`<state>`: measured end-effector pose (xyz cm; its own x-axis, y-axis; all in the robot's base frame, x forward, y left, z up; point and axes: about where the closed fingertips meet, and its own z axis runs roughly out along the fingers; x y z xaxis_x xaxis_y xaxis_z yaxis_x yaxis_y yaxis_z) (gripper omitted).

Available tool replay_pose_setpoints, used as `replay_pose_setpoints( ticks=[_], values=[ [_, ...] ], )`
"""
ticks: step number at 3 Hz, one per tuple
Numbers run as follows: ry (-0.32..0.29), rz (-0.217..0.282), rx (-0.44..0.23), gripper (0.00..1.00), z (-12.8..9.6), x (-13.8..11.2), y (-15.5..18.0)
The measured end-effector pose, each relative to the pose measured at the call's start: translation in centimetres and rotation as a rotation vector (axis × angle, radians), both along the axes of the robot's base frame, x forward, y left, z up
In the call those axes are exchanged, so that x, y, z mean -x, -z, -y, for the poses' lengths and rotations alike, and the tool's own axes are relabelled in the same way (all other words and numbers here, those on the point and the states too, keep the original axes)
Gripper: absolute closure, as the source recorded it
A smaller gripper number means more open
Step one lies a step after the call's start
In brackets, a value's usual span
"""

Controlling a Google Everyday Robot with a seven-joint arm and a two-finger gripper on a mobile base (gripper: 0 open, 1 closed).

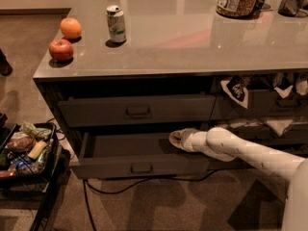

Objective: Open middle drawer

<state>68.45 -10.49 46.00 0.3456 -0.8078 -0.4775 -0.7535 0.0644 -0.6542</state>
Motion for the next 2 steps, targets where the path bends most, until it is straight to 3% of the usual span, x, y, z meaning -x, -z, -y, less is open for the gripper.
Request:
replay_pose_setpoints(
  ticks=[1,2],
  values=[
    [0.0,0.0,0.0,1.0,0.0,0.0,0.0],
    [0.009,-0.05,-0.006,1.0,0.2,-0.1,1.3]
  ],
)
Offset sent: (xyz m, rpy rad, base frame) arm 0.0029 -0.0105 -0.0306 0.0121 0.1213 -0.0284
